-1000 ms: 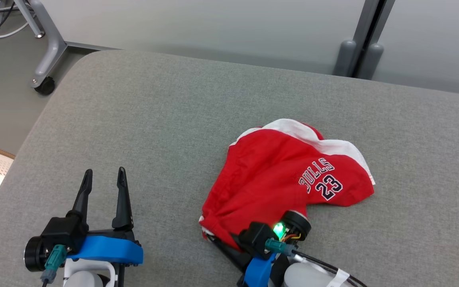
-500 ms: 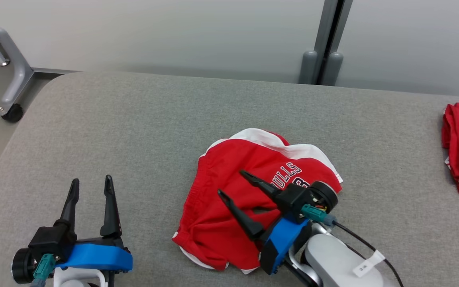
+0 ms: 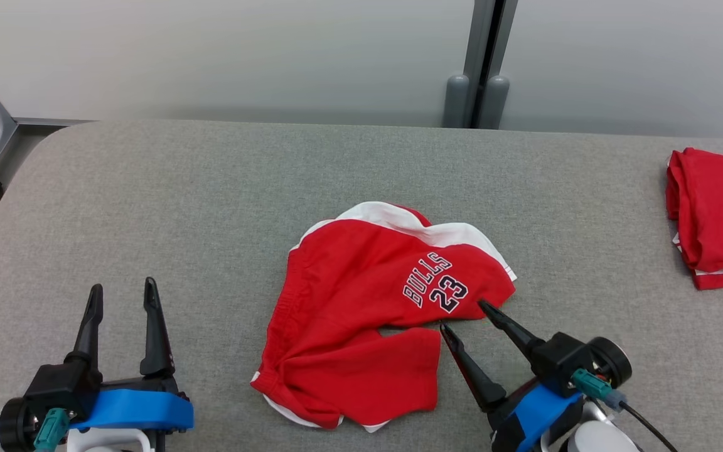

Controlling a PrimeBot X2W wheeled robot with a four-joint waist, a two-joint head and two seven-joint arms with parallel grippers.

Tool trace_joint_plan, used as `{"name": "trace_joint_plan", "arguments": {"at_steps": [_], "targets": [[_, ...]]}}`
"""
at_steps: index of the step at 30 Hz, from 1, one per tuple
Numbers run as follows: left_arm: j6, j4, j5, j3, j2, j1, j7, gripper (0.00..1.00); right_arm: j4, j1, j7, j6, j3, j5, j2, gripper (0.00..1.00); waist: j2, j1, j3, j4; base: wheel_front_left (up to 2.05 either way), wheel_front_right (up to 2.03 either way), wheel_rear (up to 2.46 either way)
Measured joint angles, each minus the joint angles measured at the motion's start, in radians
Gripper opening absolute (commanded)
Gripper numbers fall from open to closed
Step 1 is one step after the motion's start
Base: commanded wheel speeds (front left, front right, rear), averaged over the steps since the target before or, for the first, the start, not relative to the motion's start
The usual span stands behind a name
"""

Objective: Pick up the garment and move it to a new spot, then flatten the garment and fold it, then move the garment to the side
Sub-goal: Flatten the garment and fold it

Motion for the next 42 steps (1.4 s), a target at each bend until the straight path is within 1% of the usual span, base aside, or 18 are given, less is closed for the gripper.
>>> {"name": "trace_joint_plan", "arguments": {"at_steps": [6, 12, 17, 24, 25, 26, 27, 30, 35, 36, 38, 42], "targets": [[0.000, -0.010, 0.008, 0.003, -0.001, 0.000, 0.000, 1.00, -0.060, 0.079, 0.044, 0.000, -0.006, -0.005, -0.001, 1.00, 0.0000, 0.0000, 0.011, -0.002, 0.00, 0.00, 0.00], [-0.001, -0.010, 0.009, -0.010, -0.001, -0.010, 0.000, 1.00, -0.040, 0.093, 0.065, 0.000, 0.013, 0.000, 0.020, 1.00, 0.0000, 0.0000, 0.025, 0.016, 0.00, 0.00, 0.00], [-0.002, -0.004, 0.009, -0.022, -0.002, -0.032, 0.000, 1.00, 0.035, 0.069, 0.062, 0.000, 0.044, 0.007, 0.037, 1.00, 0.0000, 0.0001, 0.042, 0.040, 0.00, 0.00, 0.00], [-0.007, 0.004, 0.009, -0.028, -0.003, -0.047, 0.000, 1.00, 0.201, -0.022, 0.020, 0.000, 0.077, 0.025, 0.074, 1.00, 0.0000, 0.0001, 0.060, 0.065, 0.00, 0.00, 0.00], [-0.007, 0.005, 0.009, -0.028, -0.003, -0.047, 0.000, 1.00, 0.219, -0.034, 0.016, 0.000, 0.084, 0.034, 0.082, 0.65, 0.0000, 0.0001, 0.062, 0.066, 0.00, 0.00, 0.00], [-0.007, 0.006, 0.009, -0.028, -0.003, -0.047, 0.000, 1.00, 0.237, -0.045, 0.008, 0.000, 0.089, 0.043, 0.090, 0.26, 0.0000, 0.0001, 0.062, 0.067, 0.00, 0.00, 0.00], [-0.007, 0.006, 0.009, -0.028, -0.003, -0.048, 0.000, 1.00, 0.251, -0.055, 0.001, 0.000, 0.092, 0.053, 0.094, 0.00, 0.0000, 0.0001, 0.062, 0.068, 0.00, 0.00, 0.00], [-0.005, 0.007, 0.009, -0.025, -0.004, -0.048, 0.000, 1.00, 0.288, -0.083, -0.016, 0.000, 0.075, 0.077, 0.103, 0.00, 0.0000, 0.0000, 0.058, 0.064, 0.00, 0.00, 0.00], [-0.004, 0.008, 0.009, -0.021, -0.004, -0.046, 0.000, 1.00, 0.297, -0.103, -0.033, 0.000, -0.014, 0.089, 0.088, 0.00, 0.0000, 0.0001, 0.047, 0.043, 0.00, 0.00, 0.00], [-0.003, 0.011, 0.009, -0.022, -0.004, -0.044, 0.000, 1.00, 0.281, -0.101, -0.034, 0.000, -0.056, 0.089, 0.067, 0.00, 0.0000, 0.0001, 0.041, 0.032, 0.00, 0.00, 0.00], [-0.002, 0.012, 0.008, -0.022, -0.005, -0.040, 0.000, 1.00, 0.256, -0.091, -0.036, 0.000, -0.107, 0.088, 0.041, 0.00, 0.0000, 0.0001, 0.035, 0.022, 0.00, 0.00, 0.00], [-0.001, 0.016, 0.006, -0.026, -0.005, -0.030, 0.000, 1.00, 0.195, -0.043, -0.036, 0.000, -0.189, 0.071, -0.002, 0.00, 0.0000, 0.0001, 0.022, 0.001, 0.00, 0.00, 0.00]]}}
